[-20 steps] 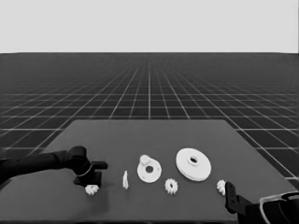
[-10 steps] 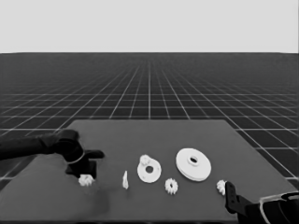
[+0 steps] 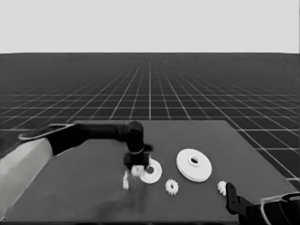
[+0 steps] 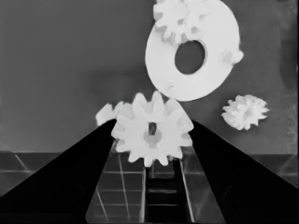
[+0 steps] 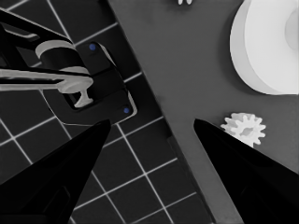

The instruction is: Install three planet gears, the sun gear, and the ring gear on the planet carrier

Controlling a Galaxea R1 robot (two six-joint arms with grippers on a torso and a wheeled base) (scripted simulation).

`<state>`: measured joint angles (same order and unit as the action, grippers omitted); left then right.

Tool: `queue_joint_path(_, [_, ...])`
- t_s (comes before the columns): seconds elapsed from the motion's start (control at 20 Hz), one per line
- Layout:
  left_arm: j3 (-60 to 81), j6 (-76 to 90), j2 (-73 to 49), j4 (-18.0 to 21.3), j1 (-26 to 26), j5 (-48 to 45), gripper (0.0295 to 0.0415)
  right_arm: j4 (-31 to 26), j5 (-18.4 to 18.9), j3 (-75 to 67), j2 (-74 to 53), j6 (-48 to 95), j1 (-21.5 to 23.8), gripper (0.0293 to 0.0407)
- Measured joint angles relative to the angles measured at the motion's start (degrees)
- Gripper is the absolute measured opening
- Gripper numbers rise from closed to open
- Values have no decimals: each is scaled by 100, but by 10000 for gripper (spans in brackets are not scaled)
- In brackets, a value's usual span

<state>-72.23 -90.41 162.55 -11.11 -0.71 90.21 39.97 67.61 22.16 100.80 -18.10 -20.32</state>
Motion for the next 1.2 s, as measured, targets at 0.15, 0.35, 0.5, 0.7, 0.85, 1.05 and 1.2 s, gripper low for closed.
queue_joint_path(0.15, [-597,172,467,19,4,-40,312,0,0,0,0,0,0,385])
queue_joint_path(0.35, [-907,350,594,-390,-384,-87,312,0,0,0,0,0,0,385])
queue_joint_path(0.5, [-1227,571,661,-838,-874,-194,312,0,0,0,0,0,0,385])
queue_joint_path(0.7, [-1312,627,681,-932,-963,-229,312,0,0,0,0,0,0,385])
queue_joint_path(0.85, [-1321,633,683,-942,-972,-233,344,0,0,0,0,0,0,385])
queue_joint_path(1.05, [-1323,634,683,-945,-974,-235,384,0,0,0,0,0,0,385])
queue_joint_path(1.2, [-1324,634,683,-945,-974,-235,385,0,0,0,0,0,0,385])
